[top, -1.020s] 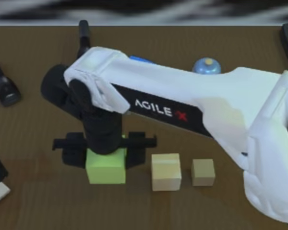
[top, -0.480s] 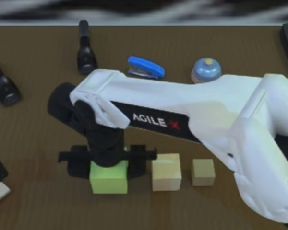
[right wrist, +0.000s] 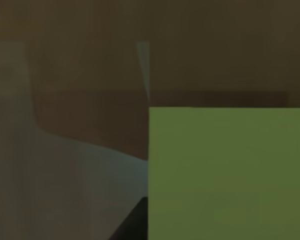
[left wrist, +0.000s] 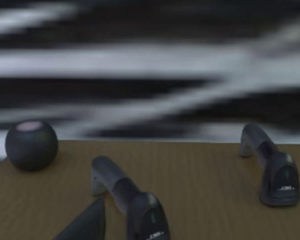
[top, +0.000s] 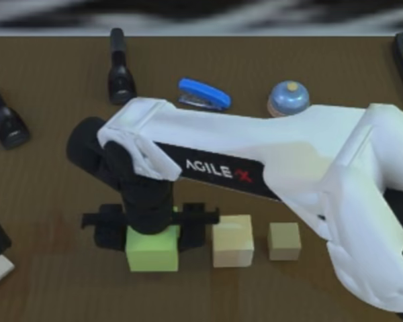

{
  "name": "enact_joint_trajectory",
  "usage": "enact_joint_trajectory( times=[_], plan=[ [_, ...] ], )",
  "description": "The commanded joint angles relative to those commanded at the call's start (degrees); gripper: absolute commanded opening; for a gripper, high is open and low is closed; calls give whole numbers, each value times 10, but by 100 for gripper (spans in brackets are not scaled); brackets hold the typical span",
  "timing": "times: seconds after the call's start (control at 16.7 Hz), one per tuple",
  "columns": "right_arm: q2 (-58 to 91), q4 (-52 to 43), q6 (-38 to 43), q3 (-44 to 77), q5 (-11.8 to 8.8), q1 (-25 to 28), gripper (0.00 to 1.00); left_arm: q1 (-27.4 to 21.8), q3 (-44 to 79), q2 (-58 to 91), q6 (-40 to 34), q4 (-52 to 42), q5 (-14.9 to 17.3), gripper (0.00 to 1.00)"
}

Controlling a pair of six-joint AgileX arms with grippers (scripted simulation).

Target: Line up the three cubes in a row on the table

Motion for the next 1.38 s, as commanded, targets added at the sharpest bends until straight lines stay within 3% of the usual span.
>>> enact_joint_trajectory(
  times=[0.24, 0.3, 0.84, 1.38],
  plan=[
    [0, 0, 0, 0, 0, 0, 98, 0, 0, 0, 0, 0, 0, 100],
    [0, 0, 0, 0, 0, 0, 100, 0, 0, 0, 0, 0, 0, 100],
    [0, -2, 0, 2, 0, 0, 100, 0, 0, 0, 0, 0, 0, 100],
    [-19, -144, 0, 126, 0, 5, 100, 0, 0, 0, 0, 0, 0, 100]
  ],
)
